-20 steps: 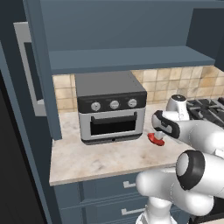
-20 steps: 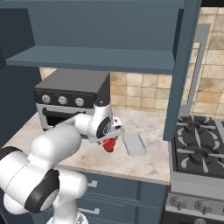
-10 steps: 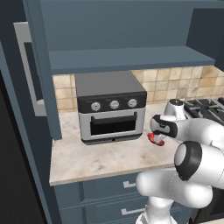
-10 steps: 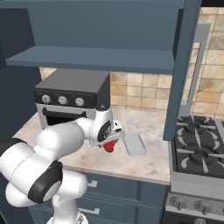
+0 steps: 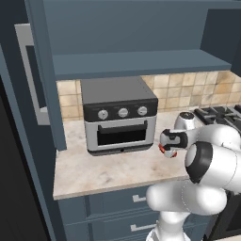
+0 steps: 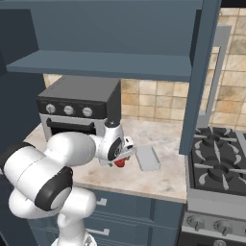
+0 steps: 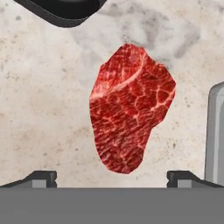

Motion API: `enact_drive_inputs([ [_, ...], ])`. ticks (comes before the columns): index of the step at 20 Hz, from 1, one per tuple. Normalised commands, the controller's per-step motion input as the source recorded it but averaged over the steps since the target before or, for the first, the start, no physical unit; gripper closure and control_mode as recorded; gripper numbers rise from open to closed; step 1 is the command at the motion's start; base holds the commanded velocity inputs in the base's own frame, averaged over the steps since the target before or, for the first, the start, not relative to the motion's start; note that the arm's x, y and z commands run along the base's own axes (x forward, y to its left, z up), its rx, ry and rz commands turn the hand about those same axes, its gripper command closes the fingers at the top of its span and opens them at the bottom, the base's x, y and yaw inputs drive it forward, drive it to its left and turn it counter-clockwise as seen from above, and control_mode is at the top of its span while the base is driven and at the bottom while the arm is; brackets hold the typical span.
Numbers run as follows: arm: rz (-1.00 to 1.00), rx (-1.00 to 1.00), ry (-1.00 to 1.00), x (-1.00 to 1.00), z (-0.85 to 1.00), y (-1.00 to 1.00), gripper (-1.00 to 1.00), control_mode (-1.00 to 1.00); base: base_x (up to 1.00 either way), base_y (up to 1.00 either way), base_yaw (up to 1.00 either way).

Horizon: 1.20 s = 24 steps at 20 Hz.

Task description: Retrieve the tupperware from the cabinet, then place the raw meat into the tupperware to avoid contamination.

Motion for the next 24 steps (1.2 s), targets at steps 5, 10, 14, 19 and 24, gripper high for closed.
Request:
enact_drive_inputs([
  [5,0.01,0.0,0.0,0.01,-0.2,0.0,-1.0,-1.0,0.0,0.0,0.0],
  [10,0.0,0.0,0.0,0.0,-0.15,-0.02,-1.0,-1.0,0.0,0.0,0.0],
  [14,0.0,0.0,0.0,0.06,-0.1,-0.06,-1.0,-1.0,0.0,0.0,0.0],
  [19,0.0,0.0,0.0,0.18,-0.03,-0.03,-1.0,-1.0,0.0,0.0,0.0],
  [24,0.0,0.0,0.0,0.36,-0.02,0.0,-1.0,-1.0,0.0,0.0,0.0],
])
